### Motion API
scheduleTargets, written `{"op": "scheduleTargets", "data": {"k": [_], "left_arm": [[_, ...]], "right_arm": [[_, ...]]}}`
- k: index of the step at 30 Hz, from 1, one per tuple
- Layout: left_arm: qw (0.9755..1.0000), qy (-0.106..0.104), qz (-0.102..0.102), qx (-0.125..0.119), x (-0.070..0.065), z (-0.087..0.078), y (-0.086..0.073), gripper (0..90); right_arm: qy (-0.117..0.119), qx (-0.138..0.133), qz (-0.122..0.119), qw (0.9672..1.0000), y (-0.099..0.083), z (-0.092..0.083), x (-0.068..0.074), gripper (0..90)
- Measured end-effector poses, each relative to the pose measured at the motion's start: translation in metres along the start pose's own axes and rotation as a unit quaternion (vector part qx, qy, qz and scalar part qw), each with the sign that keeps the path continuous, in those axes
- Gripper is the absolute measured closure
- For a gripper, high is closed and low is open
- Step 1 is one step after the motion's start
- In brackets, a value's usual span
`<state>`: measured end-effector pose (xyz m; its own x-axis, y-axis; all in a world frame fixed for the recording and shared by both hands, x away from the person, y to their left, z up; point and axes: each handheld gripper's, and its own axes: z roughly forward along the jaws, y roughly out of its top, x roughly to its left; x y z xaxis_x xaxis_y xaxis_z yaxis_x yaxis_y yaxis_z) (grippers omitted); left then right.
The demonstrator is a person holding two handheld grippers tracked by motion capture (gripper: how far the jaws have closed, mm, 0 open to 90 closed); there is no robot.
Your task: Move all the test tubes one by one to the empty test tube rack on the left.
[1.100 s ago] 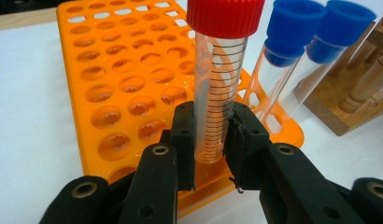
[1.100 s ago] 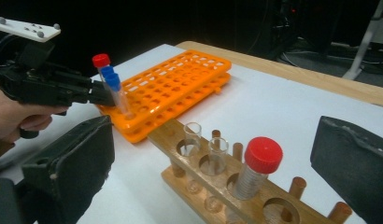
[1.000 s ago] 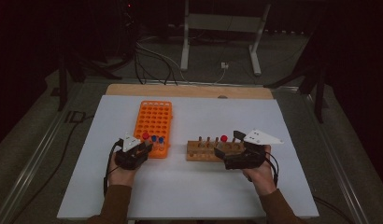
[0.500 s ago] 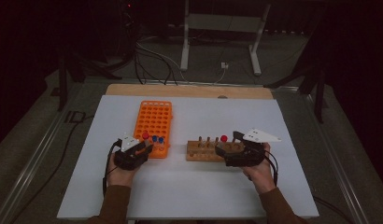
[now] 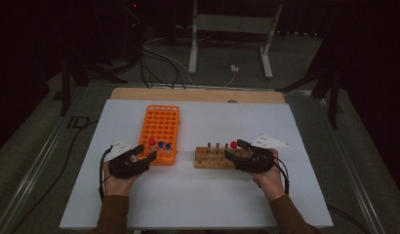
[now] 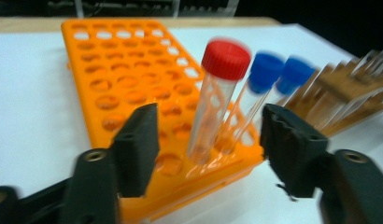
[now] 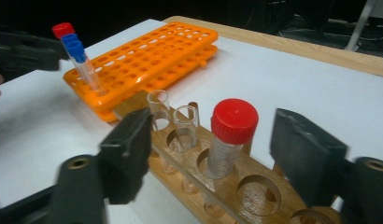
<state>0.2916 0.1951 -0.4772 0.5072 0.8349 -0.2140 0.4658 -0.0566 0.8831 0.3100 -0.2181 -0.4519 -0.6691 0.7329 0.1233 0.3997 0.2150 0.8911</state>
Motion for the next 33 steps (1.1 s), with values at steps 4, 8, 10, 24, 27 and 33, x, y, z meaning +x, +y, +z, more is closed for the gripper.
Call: {"op": "scheduleTargets", "data": {"k": [4,8,10,24,27,33], "left_arm": [[0.9997,0.0,-0.005,-0.022,-0.002,-0.005,0.004,26.4],[0.9995,0.001,-0.01,-0.031,-0.003,-0.008,0.007,17.1],[0.9993,0.0,-0.012,-0.036,-0.004,-0.01,0.008,16.2],[0.9995,0.002,-0.001,-0.033,-0.01,-0.009,0.013,1.0],[0.9994,0.002,-0.001,-0.034,-0.01,-0.009,0.013,1.1],[0.9993,0.001,0.003,-0.036,-0.011,-0.009,0.013,1.1]], "right_arm": [[-0.006,0.003,-0.001,1.0,-0.003,0.004,-0.001,45.8],[-0.009,0.006,-0.001,0.9999,-0.005,0.006,-0.002,60.4],[-0.008,0.007,-0.001,0.9999,-0.006,0.007,-0.002,64.3],[-0.012,0.005,0.005,0.9999,-0.01,0.012,-0.001,74.0],[-0.01,0.002,0.007,0.9999,-0.01,0.01,-0.002,74.3],[-0.008,-0.013,0.011,0.9998,-0.006,0.005,-0.002,74.5]]}}
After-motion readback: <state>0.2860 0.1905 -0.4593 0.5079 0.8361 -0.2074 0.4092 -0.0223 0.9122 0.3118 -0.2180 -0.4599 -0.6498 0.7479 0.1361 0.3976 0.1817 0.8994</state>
